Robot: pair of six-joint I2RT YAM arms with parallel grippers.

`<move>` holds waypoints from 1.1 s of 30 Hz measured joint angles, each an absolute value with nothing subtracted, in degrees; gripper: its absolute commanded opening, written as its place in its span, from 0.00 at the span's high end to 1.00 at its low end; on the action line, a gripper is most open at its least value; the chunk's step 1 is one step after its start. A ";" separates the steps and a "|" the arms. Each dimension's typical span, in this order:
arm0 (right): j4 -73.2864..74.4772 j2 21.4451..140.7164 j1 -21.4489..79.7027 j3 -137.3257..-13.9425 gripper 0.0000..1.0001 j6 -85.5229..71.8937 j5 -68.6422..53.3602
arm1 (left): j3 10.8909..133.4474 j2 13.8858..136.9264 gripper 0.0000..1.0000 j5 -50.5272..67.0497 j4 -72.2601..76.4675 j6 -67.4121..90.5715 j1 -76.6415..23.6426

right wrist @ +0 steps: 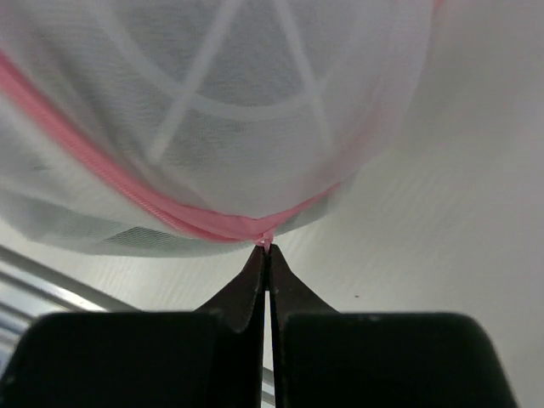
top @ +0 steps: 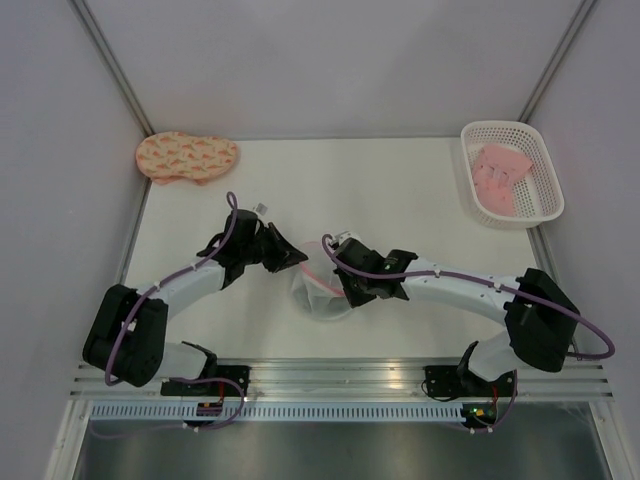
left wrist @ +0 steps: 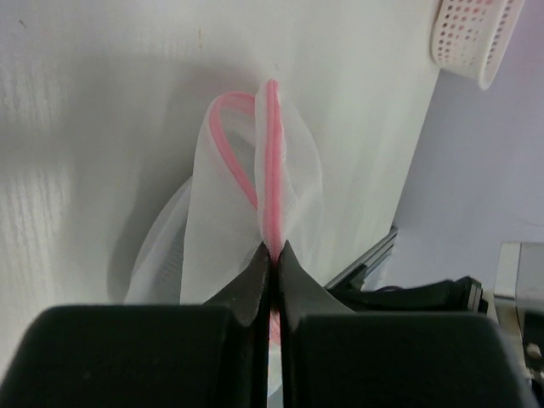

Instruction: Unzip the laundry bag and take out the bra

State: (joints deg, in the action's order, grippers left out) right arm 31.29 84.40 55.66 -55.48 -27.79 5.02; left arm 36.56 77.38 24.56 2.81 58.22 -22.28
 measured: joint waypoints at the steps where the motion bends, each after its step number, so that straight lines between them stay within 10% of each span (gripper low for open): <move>1: 32.27 85.54 55.66 -55.68 1.00 -27.97 7.22 | 37.06 78.24 0.98 25.17 2.33 56.90 -22.20; 13: 38.83 92.53 55.68 -60.62 1.00 -31.62 29.52 | 47.05 86.30 0.98 31.73 -4.14 42.78 -21.45; 18: 39.48 92.42 55.51 -61.67 1.00 -31.48 32.01 | 53.78 90.94 0.31 33.76 -6.42 38.54 -21.26; 33: 33.67 83.53 55.11 -59.83 1.00 -28.99 18.33 | 42.87 62.13 0.15 20.16 -14.90 46.09 -20.97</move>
State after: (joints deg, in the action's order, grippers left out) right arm 33.67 83.53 55.11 -59.83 -28.99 18.33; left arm 42.87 62.13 20.16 -14.90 46.09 -20.97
